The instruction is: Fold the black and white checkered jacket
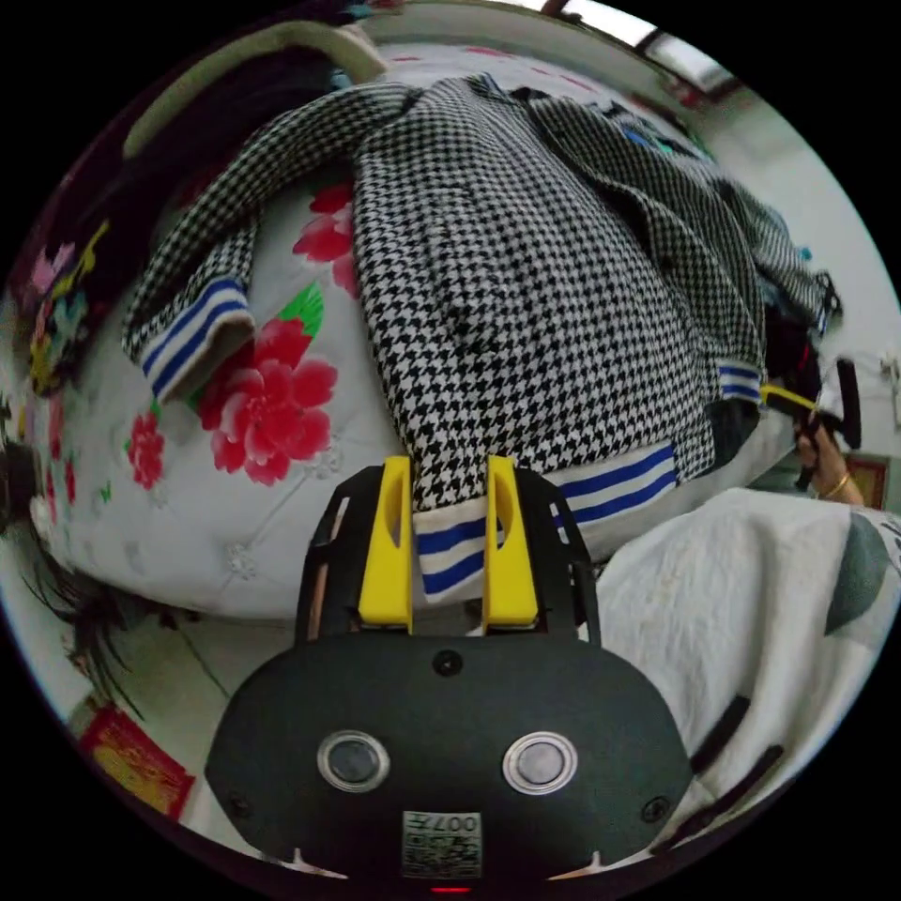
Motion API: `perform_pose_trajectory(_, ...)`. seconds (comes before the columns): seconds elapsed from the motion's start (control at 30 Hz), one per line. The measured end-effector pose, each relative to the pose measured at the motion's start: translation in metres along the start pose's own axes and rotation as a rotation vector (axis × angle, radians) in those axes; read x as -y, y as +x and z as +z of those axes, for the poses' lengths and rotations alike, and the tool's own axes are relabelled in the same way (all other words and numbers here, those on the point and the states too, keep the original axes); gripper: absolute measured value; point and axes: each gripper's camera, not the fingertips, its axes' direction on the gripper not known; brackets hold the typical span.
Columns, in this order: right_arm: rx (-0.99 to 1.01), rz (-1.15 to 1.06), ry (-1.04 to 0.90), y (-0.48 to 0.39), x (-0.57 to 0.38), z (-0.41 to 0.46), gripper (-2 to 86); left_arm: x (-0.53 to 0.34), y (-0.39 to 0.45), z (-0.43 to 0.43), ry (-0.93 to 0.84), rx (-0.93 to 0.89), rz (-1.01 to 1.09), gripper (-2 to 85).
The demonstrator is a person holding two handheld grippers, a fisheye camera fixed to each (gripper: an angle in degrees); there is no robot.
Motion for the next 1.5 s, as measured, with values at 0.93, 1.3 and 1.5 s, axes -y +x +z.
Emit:
perform_pose_trajectory(0.93,0.091,-0.447,0.376,-0.148,0.145,-0.076,5.7,0.072,-0.183,-0.17,0.27,0.297,-0.079,11.2)
perform_pose_trajectory(1.3,0.087,-0.309,0.186,-0.242,0.428,0.083,5.4,0.13,-0.36,-0.191,0.23,-0.162,-0.215,-0.7)
perform_pose_trajectory(1.5,-0.103,-0.378,0.234,-0.252,0.437,0.117,0.5,0.092,-0.513,-0.248,0.37,-0.155,-0.524,-1.0)
